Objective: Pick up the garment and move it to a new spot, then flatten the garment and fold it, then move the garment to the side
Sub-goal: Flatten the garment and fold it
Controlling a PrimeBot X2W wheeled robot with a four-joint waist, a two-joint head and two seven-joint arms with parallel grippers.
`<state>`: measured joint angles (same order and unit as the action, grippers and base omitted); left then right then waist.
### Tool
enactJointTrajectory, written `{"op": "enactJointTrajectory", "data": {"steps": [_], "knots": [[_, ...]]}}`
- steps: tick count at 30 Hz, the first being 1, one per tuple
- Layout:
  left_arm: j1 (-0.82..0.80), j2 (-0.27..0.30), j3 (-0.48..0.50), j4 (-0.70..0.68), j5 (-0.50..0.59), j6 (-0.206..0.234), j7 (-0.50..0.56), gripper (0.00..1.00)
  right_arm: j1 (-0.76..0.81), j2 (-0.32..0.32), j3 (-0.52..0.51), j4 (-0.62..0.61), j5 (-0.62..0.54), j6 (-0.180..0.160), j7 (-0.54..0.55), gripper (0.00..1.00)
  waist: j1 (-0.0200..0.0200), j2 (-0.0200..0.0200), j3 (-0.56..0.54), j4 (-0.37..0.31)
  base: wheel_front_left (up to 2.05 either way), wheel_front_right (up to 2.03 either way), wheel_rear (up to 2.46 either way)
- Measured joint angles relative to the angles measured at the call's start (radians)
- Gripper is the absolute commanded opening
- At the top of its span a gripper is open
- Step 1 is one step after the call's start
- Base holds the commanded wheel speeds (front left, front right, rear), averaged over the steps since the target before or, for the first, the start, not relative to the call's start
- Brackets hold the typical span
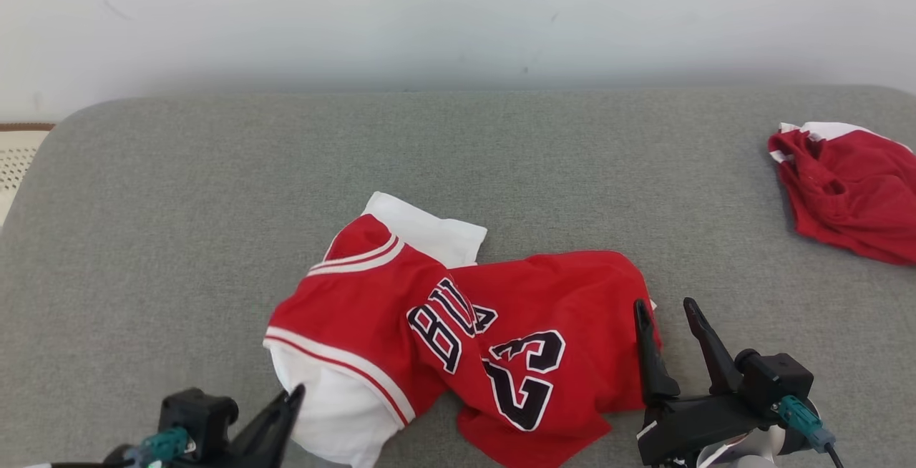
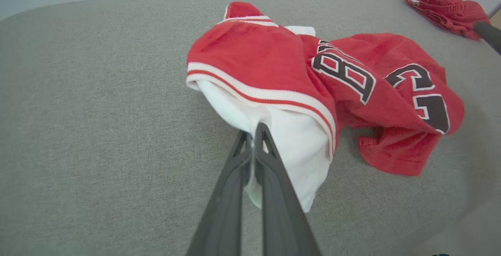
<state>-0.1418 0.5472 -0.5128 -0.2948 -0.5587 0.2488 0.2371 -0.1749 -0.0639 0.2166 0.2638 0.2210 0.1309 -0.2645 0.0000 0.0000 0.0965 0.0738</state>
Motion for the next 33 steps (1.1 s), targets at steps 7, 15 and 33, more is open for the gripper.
{"op": "enactJointTrajectory", "data": {"steps": [7, 15, 33], "knots": [[0.04, -0.036, -0.006, 0.072, -0.032, -0.003, -0.038, 0.0, -0.004, -0.005, 0.007, 0.008, 0.0, 0.0, 0.0, 1.0, 0.0, 0.0, 0.004, 0.002, 0.0, 0.0, 0.0], [0.034, -0.087, 0.022, 0.151, -0.009, -0.001, -0.207, 1.0, -0.005, -0.021, 0.0, 0.008, 0.004, 0.0, 0.0, 1.0, 0.0, 0.0, 0.007, -0.008, 0.0, 0.0, 0.0], [0.073, -0.158, 0.191, 0.202, 0.086, 0.123, -0.494, 1.0, 0.021, -0.033, -0.05, 0.018, 0.0, 0.0, 0.002, 1.0, 0.0, 0.0, -0.027, -0.016, 0.0, 0.0, 0.0]]}}
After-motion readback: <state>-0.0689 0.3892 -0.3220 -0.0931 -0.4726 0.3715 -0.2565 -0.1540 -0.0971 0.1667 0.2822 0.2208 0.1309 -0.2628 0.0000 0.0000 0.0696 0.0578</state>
